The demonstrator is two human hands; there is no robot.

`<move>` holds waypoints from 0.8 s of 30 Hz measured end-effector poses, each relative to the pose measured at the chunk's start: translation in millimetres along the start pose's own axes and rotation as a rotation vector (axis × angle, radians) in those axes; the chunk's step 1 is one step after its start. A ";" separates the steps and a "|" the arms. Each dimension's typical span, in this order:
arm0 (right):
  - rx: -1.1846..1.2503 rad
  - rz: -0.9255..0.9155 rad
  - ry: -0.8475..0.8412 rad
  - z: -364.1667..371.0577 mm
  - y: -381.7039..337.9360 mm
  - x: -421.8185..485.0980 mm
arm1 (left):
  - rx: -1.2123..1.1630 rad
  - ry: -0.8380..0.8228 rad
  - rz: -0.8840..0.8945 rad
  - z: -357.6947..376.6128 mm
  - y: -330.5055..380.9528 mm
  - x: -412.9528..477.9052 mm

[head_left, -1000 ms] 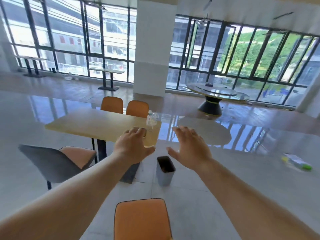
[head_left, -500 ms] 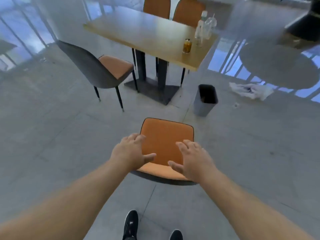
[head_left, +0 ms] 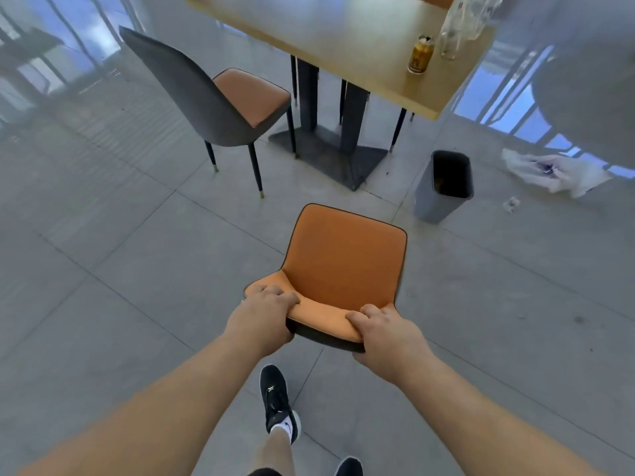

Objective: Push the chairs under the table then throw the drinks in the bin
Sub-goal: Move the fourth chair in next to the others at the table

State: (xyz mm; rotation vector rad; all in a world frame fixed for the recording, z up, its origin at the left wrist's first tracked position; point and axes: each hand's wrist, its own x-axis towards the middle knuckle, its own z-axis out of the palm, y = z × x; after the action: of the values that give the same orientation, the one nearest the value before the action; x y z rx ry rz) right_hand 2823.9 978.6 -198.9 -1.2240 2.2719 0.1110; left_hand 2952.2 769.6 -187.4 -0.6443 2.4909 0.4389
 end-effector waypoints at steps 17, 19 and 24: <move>0.019 0.184 0.096 -166.5 35.3 249.0 | 0.023 0.025 0.158 -192.8 -78.7 258.0; 0.020 0.201 0.105 -185.2 42.2 278.9 | 0.033 0.028 0.168 -214.9 -86.1 288.9; 0.038 0.203 0.132 -232.9 63.8 351.7 | 0.038 0.041 0.185 -269.4 -96.3 364.3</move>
State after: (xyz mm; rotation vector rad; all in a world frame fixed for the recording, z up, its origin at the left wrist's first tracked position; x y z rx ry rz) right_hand 2521.2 678.1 -190.9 -1.0061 2.4974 0.0635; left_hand 2620.4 446.3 -190.5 -0.4134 2.6023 0.4493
